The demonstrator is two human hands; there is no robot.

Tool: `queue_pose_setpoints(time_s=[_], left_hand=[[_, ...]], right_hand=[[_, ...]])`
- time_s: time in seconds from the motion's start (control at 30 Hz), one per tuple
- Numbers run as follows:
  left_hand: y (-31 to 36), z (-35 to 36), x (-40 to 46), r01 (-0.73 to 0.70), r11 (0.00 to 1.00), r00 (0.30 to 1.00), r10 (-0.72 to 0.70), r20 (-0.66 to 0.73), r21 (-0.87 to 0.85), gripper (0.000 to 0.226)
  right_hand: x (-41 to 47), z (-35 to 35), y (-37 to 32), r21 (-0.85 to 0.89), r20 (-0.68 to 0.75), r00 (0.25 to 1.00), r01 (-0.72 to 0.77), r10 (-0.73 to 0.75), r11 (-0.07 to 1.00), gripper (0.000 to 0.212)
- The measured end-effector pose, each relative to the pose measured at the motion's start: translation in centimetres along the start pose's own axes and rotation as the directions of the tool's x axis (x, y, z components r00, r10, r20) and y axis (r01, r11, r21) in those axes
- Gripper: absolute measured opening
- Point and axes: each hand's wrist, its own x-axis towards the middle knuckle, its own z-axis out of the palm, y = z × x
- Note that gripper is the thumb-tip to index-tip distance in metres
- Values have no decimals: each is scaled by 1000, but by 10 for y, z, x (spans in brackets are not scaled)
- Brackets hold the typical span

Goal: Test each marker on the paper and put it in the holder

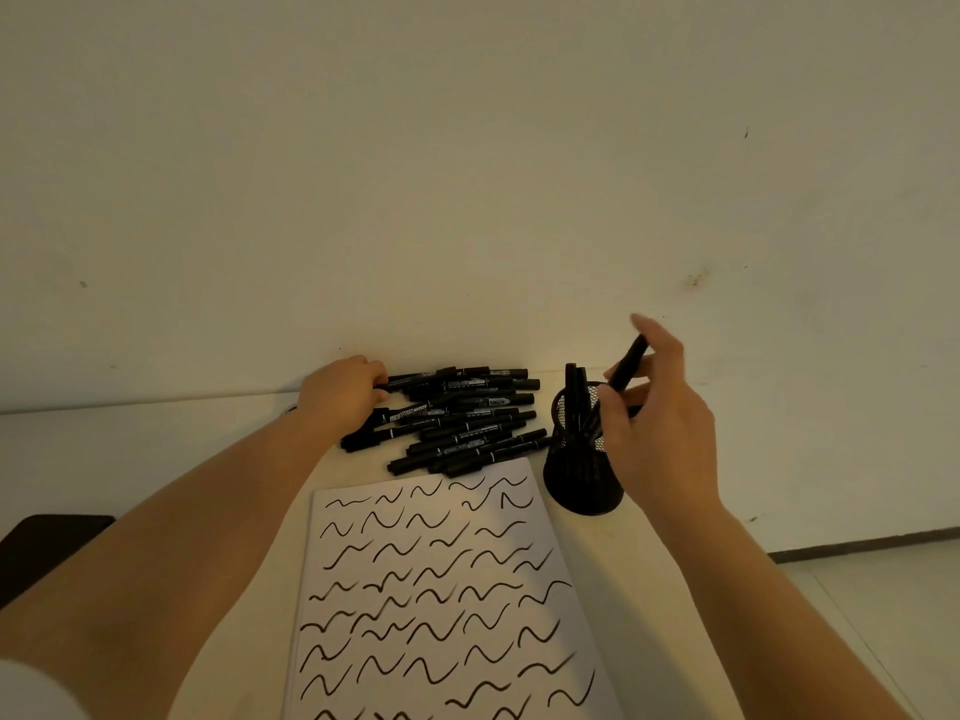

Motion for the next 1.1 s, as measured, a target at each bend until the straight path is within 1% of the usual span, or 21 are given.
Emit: queue_pose_setpoints(time_s=[0.1,0.23,0.33,0.4,0.47,0.53,0.6,0.63,0.67,0.7,0.77,0.8,0.87,0.93,1.0,1.07,1.1], left_hand=[[0,-7,-6,-16,1000,998,15,-54,-22,22],[7,-18,-18,-14,997,990,3,-138,-81,20],[15,-27,-30,-29,990,987,6,-160,-140,18],[22,-35,-41,-59,986,985,32,-170,-153,17],[31,-45,-55,-88,981,982,56,-181,-176,16],[42,-55,-71,-120,970,978,79,-191,-210,16],[55,-65,-92,-156,959,975,110,-194,-239,17],[61,-69,-104,-177,949,971,126,-201,-260,16],[66,-73,-117,-197,935,968,137,-212,-296,16],[71,-75,-132,-213,913,965,142,-220,-347,16],[78,-78,-162,-244,868,962,160,-221,-432,18],[81,-77,-176,-262,858,960,185,-210,-441,19],[86,-72,-203,-292,847,955,235,-180,-445,20],[86,-67,-225,-278,815,960,220,-172,-508,20],[82,-62,-243,-216,800,974,139,-177,-560,20],[78,-59,-260,-191,816,976,96,-197,-545,19],[78,-58,-268,-210,835,970,113,-216,-508,18]], right_hand=[[-4,8,5,-110,69,997,29,-22,994,55],[-8,15,9,-198,104,994,2,19,980,45],[-10,18,9,-228,126,992,9,21,974,33],[-9,18,6,-228,138,990,-2,34,974,32],[-9,15,-1,-236,109,994,12,14,972,35],[-13,10,-10,-242,30,998,68,-62,968,35],[-23,6,-22,-174,-43,992,111,-120,978,30],[-30,4,-29,-92,-44,994,98,-103,991,26],[-38,3,-37,23,-4,999,50,-50,999,21],[-47,2,-47,148,82,997,-26,14,989,17],[-66,4,-63,353,283,956,-180,79,918,11],[-76,6,-69,437,348,933,-243,86,866,9],[-96,10,-77,575,410,906,-345,103,742,9],[-113,13,-80,616,421,891,-417,168,668,16],[-129,13,-82,616,421,860,-505,289,605,22],[-144,12,-84,638,456,807,-590,376,495,24],[-151,11,-85,641,494,781,-625,383,446,25]])
